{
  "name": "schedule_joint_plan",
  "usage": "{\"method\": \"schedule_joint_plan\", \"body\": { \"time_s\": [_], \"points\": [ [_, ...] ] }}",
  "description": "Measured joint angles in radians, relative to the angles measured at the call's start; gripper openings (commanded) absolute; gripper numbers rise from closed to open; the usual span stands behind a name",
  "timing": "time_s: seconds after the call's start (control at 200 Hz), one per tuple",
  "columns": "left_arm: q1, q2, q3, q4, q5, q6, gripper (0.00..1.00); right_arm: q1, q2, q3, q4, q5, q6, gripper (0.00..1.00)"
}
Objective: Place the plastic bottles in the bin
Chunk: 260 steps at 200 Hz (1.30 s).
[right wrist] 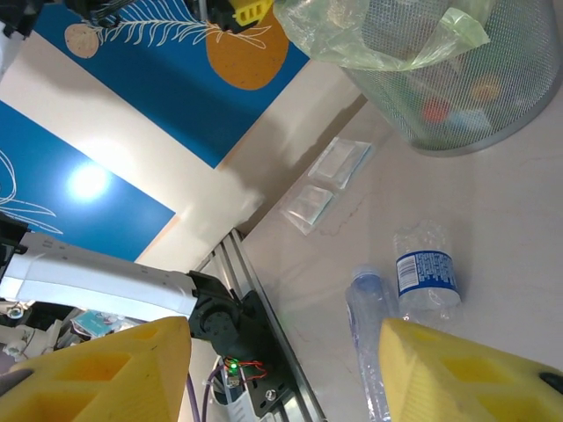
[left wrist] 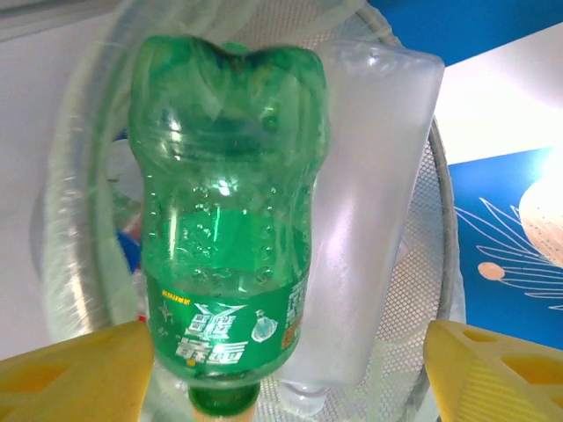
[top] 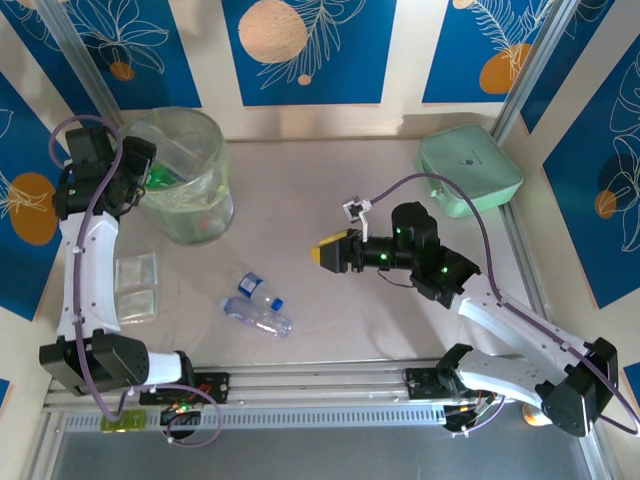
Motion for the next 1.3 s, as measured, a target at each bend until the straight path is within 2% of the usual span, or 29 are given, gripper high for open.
{"method": "schedule_joint_plan", "body": {
  "time_s": [0.205,0.335,0.55,0.74,0.875,1.15,1.3],
  "points": [
    [0.0,-0.071,0.041,-0.037,-0.069,0.05,0.62,0.0,0.006,0.002,0.003,0.004,-0.008,0.58],
    [0.0,-0.074,0.048,-0.024,-0.081,0.105,0.59,0.001,0.006,0.002,0.003,0.003,-0.011,0.58],
    [0.0,0.053,0.106,0.018,-0.077,0.183,0.58,0.01,0.006,0.002,0.004,0.003,-0.013,0.58],
    [0.002,0.157,0.118,0.091,-0.021,0.191,0.53,0.013,0.027,0.002,0.003,-0.015,-0.022,0.58],
    [0.007,0.175,0.097,0.135,0.013,0.18,0.51,0.028,0.033,0.002,0.0,-0.016,-0.031,0.58],
    [-0.011,0.087,0.059,0.114,0.046,0.164,0.55,0.061,0.066,0.033,-0.044,0.001,-0.065,0.57],
    [-0.092,-0.055,0.026,0.093,0.015,0.173,0.55,0.097,0.129,0.078,-0.106,0.041,-0.106,0.58]
  ]
}}
